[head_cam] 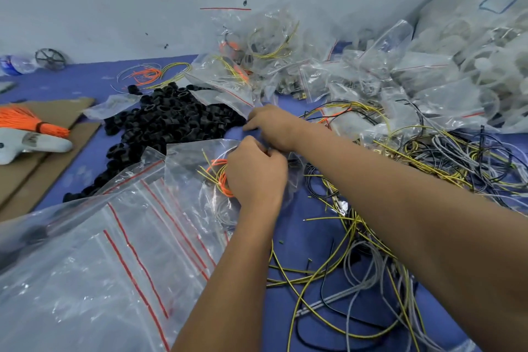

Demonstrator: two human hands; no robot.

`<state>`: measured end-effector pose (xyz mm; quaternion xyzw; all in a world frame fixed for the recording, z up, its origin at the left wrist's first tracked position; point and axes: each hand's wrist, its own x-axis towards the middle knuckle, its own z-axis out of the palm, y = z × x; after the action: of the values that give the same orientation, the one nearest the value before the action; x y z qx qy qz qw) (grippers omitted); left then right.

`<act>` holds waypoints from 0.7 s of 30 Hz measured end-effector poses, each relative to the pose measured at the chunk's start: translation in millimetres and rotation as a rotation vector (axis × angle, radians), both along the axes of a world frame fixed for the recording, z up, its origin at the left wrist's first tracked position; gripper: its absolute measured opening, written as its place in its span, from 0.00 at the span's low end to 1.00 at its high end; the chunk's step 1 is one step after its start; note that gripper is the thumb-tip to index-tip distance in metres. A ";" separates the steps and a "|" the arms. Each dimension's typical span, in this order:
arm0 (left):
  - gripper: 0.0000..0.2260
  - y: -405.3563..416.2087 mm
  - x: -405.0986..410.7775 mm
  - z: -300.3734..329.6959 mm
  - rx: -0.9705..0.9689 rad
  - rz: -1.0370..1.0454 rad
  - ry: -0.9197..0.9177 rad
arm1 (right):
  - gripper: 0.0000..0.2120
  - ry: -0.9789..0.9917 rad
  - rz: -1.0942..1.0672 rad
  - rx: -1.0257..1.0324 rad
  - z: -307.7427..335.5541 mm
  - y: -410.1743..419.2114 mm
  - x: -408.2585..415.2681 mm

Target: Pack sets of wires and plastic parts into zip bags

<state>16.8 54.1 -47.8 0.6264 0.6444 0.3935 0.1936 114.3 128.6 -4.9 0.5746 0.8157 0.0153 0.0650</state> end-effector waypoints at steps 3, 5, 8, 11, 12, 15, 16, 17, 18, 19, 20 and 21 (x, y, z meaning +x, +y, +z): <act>0.06 -1.9 1.5 0.3 0.001 -0.005 -0.006 | 0.12 0.172 -0.141 0.078 -3.3 -12.0 7.9; 0.04 -5.0 3.2 1.4 0.027 -0.007 -0.030 | 0.14 0.375 -0.234 0.189 -2.2 -25.8 20.0; 0.02 -9.0 7.6 4.9 0.110 -0.018 -0.179 | 0.14 0.940 -0.340 0.484 2.7 -63.8 31.2; 0.05 -14.5 13.8 9.7 0.285 -0.061 -0.361 | 0.14 1.410 -0.455 0.456 2.6 -103.6 30.8; 0.05 -17.7 15.6 11.7 0.342 -0.080 -0.395 | 0.11 1.554 -0.498 0.378 1.2 -113.7 29.9; 0.05 -24.9 18.6 13.2 0.477 -0.146 -0.435 | 0.04 1.904 -0.575 0.053 -1.7 -136.5 24.2; 0.05 -26.8 18.8 12.3 0.511 -0.176 -0.430 | 0.04 1.885 -0.566 -0.016 -3.7 -140.8 23.4; 0.04 -28.9 20.0 11.5 0.538 -0.213 -0.418 | 0.05 1.834 -0.551 -0.056 -5.8 -144.4 23.9; 0.04 -31.4 20.7 10.8 0.562 -0.249 -0.398 | 0.06 1.774 -0.531 -0.071 -8.0 -147.1 24.3; 0.04 -34.2 22.1 10.8 0.588 -0.282 -0.372 | 0.07 1.725 -0.517 -0.063 -9.3 -149.4 25.0; 0.03 -37.5 23.7 11.2 0.618 -0.308 -0.346 | 0.07 1.686 -0.500 -0.045 -9.5 -151.2 25.5; 0.03 -40.8 25.7 11.9 0.648 -0.330 -0.325 | 0.06 1.658 -0.484 -0.018 -9.7 -152.0 26.4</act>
<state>42.4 13.3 -35.9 0.6798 0.3386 0.6339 0.1462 140.7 -23.4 -14.6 0.5578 0.4551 -0.4295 -0.5452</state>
